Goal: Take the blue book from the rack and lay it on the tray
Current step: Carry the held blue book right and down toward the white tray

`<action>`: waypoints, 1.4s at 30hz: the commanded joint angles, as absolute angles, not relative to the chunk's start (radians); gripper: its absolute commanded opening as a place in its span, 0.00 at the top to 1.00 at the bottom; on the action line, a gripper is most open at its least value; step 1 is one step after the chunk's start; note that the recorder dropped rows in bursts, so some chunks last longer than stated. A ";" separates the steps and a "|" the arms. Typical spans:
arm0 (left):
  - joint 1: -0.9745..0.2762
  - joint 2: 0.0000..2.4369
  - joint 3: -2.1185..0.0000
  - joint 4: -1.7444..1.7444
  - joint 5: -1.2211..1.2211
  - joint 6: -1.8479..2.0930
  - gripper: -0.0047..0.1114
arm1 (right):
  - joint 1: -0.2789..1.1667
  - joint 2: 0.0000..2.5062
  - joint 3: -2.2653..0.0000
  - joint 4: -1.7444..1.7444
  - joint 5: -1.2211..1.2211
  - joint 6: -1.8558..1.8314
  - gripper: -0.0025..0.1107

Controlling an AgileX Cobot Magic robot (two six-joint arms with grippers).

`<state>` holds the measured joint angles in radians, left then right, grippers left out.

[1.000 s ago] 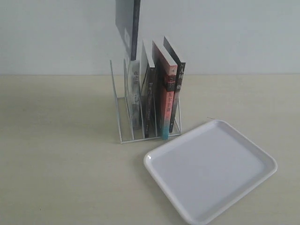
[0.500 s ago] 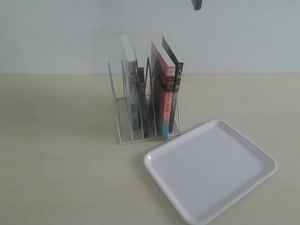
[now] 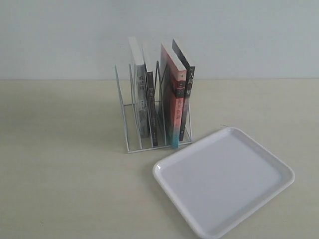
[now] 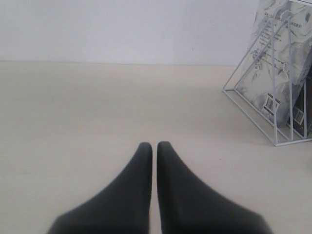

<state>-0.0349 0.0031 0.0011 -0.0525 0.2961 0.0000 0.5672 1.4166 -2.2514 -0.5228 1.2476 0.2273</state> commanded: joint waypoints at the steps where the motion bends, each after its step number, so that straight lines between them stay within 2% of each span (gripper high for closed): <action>1: -0.033 0.000 0.000 -0.056 0.292 0.000 0.92 | 0.507 1.268 -1.972 -0.504 1.221 0.250 0.98; 9: -0.033 0.000 0.000 -0.056 0.292 0.000 0.92 | 0.509 1.199 -1.488 -0.517 1.208 0.285 0.98; 15: -0.033 0.000 0.000 -0.056 0.292 0.000 0.92 | 0.511 1.199 -1.318 -0.521 1.081 0.270 0.98; 20: -0.033 0.000 0.000 -0.056 0.292 0.000 0.92 | 0.558 1.199 -1.288 -0.539 1.053 0.173 0.98; 23: -0.033 0.000 0.000 -0.056 0.292 0.000 0.92 | 0.636 1.199 -1.288 -0.587 1.061 0.100 0.98; 28: -0.033 0.000 0.000 -0.056 0.292 0.000 0.92 | 0.809 1.217 -1.288 -0.815 1.117 0.210 0.98; 30: -0.033 0.000 0.000 -0.056 0.292 0.000 0.92 | 0.882 1.256 -1.288 -0.949 1.211 0.278 0.98; 33: -0.033 0.000 0.000 -0.056 0.292 0.000 0.92 | 0.978 1.330 -1.288 -1.058 1.221 0.322 0.98; 39: -0.033 0.000 0.000 -0.056 0.292 0.000 0.92 | 1.121 1.497 -1.288 -1.107 1.221 0.377 0.98; 42: -0.033 0.000 0.000 -0.056 0.292 0.000 0.92 | 1.148 1.568 -1.285 -1.092 1.221 0.377 0.98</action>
<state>-0.0349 0.0031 0.0011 -0.0525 0.2961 0.0000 1.1361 1.5406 -1.2839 -1.0394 1.2080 0.3709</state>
